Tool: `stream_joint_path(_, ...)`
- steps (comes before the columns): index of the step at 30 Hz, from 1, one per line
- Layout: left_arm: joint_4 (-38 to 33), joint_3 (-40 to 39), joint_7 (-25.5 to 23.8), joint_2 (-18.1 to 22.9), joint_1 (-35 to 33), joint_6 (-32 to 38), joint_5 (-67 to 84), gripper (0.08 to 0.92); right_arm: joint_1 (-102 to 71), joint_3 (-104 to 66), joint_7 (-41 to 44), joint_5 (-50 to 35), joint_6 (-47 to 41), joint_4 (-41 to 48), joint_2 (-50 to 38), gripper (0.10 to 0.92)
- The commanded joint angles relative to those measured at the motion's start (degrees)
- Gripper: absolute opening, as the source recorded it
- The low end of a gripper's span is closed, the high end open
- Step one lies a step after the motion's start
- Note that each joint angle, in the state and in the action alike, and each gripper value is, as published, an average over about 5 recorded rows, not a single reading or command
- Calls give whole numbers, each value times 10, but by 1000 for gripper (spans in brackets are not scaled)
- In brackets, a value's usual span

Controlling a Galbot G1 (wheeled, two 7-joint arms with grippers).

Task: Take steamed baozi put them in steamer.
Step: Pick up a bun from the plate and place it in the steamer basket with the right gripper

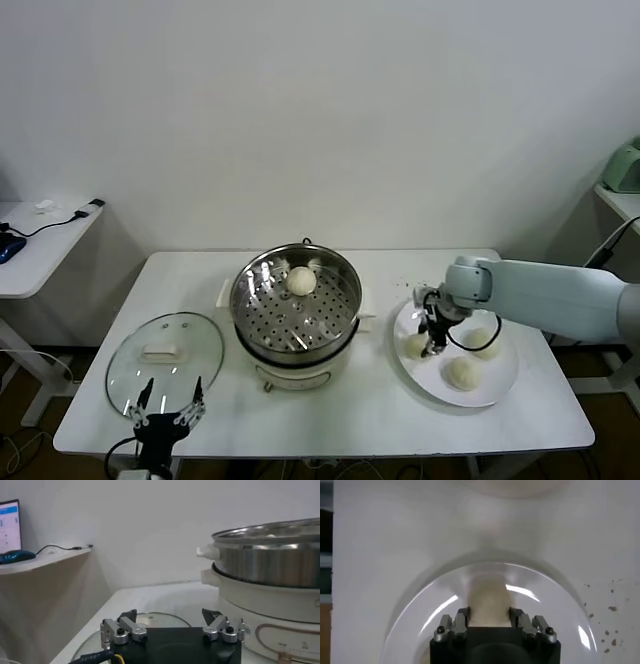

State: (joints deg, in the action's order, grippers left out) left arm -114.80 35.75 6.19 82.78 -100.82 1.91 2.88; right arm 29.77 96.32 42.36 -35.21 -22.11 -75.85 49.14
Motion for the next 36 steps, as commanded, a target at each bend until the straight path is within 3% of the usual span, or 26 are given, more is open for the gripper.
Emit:
stream_joint_path(1,-2,-1,0,0,0,-1,0,823,116,62,18,-26,9,-36,-7,543)
stream_joint_path(10,-9,-7,-2,-3,5,-2,-1,823,405,164,71,-192,25,-98,53,543)
stream_joint_path(19,-16,-16,-3,-3,5,-1,-2,823,417,62,17,-343,-53,-143,189,543)
stream_joint_path(26,-15,-16,-3,0,5,0,-2,823,300,6,-43,-352,-89,-117,292,543)
stream_joint_path(36,-12,-12,-2,-1,5,2,-1,823,167,-3,-78,-290,-105,8,374,543)
